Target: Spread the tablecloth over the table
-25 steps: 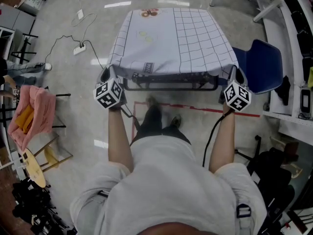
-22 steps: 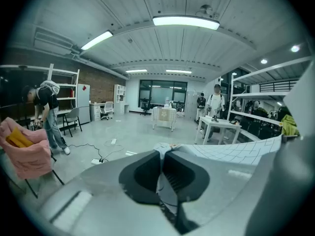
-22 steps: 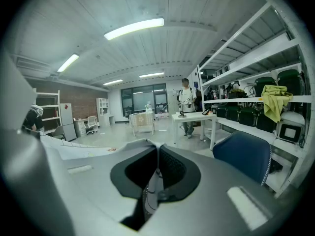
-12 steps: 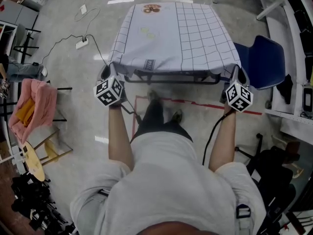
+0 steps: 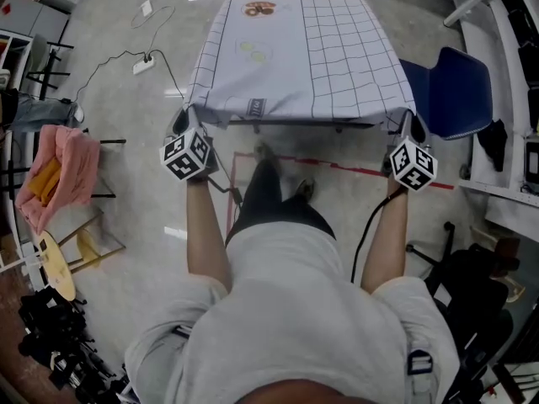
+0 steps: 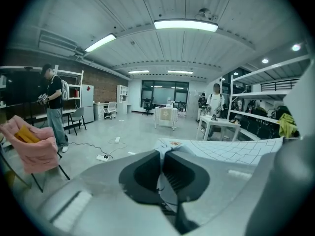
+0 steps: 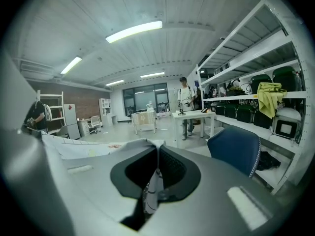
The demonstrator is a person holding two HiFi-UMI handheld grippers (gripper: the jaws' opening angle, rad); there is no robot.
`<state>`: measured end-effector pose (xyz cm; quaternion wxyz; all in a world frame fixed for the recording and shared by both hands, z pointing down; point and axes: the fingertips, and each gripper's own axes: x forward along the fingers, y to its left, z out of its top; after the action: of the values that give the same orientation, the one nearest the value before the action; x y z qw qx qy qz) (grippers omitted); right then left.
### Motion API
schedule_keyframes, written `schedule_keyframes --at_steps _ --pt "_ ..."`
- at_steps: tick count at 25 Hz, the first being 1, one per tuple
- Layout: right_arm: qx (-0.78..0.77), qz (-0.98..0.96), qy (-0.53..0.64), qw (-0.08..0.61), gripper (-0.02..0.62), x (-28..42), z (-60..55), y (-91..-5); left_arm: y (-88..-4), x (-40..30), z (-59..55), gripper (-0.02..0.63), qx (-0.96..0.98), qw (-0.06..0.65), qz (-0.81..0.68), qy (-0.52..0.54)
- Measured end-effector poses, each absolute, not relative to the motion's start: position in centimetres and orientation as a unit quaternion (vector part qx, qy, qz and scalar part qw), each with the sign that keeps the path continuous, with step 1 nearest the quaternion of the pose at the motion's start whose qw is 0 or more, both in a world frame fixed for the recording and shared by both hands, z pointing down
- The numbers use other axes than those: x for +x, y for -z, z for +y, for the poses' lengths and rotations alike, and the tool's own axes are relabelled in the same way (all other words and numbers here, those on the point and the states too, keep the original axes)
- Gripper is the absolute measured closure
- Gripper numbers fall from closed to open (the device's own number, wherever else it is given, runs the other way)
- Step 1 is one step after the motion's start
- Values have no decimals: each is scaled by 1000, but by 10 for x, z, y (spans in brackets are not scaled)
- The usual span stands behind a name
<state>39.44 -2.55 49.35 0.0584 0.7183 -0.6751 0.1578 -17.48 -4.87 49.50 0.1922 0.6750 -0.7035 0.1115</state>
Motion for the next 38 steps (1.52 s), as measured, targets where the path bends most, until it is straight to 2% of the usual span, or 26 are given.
schedule_keyframes --at_steps 9,13,38 --pt "712 -673 -188 61 588 398 -42 -498 -494 -175 -60 583 654 208 -717 -122" --pt "715 -666 -205 60 588 398 -6 -513 -499 -183 -30 583 650 212 -719 -127" --pt "741 -622 -229 110 588 405 9 -544 -526 -192 -25 583 675 234 -675 -182"
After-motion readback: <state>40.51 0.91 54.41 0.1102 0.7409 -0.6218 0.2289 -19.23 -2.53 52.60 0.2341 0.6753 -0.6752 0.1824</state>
